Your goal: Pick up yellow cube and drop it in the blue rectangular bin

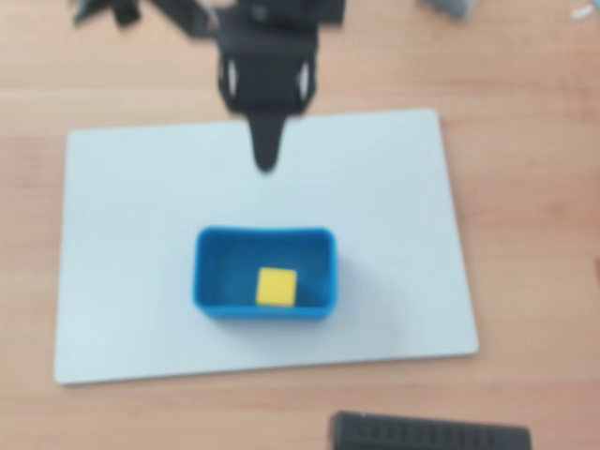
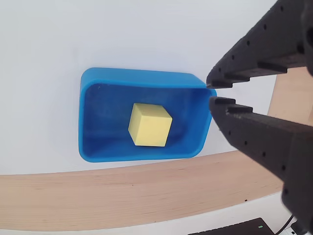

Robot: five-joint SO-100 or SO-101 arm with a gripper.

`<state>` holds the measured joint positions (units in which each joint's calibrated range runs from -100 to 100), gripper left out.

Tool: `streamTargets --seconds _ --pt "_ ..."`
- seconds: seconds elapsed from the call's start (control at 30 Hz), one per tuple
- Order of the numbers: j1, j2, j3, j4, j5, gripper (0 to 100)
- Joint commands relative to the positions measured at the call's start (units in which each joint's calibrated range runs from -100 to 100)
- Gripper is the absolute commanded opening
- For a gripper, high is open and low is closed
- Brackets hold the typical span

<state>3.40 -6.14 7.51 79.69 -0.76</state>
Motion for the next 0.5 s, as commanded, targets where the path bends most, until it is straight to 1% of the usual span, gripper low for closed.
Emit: streamTargets --seconds 0.0,0.23,0.37,0.47 --pt "-0.22 -23.26 15.94 -3.06 -0.68 0" --pt "-1.34 -43.42 40.58 -8.51 -0.1 0" --pt "-1.0 -49.36 49.85 -12.3 0.78 0" --pt "-0.05 -50.2 55.85 -17.18 1.61 0"
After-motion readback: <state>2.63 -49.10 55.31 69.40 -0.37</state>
